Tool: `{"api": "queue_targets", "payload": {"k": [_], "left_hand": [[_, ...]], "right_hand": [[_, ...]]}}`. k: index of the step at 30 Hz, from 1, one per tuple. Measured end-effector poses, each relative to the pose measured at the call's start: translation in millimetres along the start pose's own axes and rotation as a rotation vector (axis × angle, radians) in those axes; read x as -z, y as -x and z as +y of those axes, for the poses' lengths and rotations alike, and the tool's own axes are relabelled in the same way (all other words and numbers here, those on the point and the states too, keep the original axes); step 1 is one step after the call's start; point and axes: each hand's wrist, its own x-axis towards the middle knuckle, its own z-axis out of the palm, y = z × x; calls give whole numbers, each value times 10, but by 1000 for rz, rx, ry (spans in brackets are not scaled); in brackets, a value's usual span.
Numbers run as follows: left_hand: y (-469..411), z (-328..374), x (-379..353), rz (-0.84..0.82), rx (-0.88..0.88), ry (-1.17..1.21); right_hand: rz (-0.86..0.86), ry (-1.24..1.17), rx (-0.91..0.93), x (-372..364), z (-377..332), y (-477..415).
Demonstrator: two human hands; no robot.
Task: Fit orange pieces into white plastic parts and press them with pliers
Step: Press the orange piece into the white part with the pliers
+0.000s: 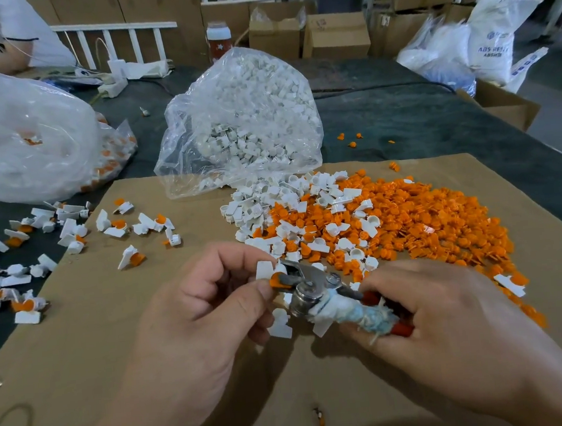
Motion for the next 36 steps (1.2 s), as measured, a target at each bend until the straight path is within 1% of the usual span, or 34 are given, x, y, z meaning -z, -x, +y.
{"api": "queue_targets", "payload": {"k": [3,5,6,8,10,11,14,15,17,20,22,23,26,29,32,34,36], "left_hand": [[-42,-1,16,128,39,8],[-60,5,22,159,135,38],[-52,6,9,122,210,33],[-21,-1,-52,-9,353,18],[18,0,-129,-109,430,16],[29,4,-155,-131,446,9],[29,33,-183,-93,470,11],[25,44,-182,-67,481,21],[27,59,-192,-50,492,13],[50,58,-227,-59,474,1],[81,48,-253,-77,410,-31],[99,49,-260,-89,369,-47],[124,54,-272,-113,271,5],[117,31,-235,-133,261,107],[100,39,-218,-207,302,180],[99,38,-220,-262,359,299],[97,45,-222,-277,366,391]], "right_hand": [[71,15,-13,-4,51,-20],[98,86,-64,-21,102,-47],[81,143,-102,-33,117,-61],[50,235,-158,-58,137,-81],[66,276,-167,-93,144,-86],[57,291,-169,-105,138,-91],[13,301,-177,-112,138,-111],[29,291,-170,-105,135,-109],[125,237,-117,-86,109,-96],[267,61,91,-88,-36,-80],[275,42,227,-124,-132,-82],[265,56,267,-144,-153,-85],[250,23,269,-138,-138,-82],[230,-65,247,-116,-134,-64],[203,-118,266,-109,-152,-43],[192,-127,266,-81,-180,-44],[187,-171,257,-58,-215,-34]]}}
